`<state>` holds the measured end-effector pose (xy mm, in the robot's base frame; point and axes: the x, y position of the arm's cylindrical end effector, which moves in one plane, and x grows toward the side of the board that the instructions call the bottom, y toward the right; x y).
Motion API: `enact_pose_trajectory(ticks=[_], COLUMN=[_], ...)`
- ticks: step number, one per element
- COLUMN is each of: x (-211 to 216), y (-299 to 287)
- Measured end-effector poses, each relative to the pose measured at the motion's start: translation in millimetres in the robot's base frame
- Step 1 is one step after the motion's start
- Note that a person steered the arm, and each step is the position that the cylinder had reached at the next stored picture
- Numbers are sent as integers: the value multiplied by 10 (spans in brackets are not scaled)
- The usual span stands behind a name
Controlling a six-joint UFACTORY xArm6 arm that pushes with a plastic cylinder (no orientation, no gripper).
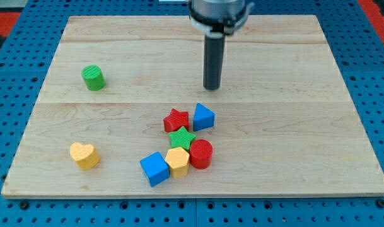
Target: Move green circle parallel to the green star
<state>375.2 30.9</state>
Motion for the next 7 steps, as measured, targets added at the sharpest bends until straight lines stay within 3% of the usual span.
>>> enact_pose_trajectory(ticks=[1,2,3,5,7], x=[-732,-999,-791,-36,-92], y=[-530,-1285,-1897,-2126,-2593])
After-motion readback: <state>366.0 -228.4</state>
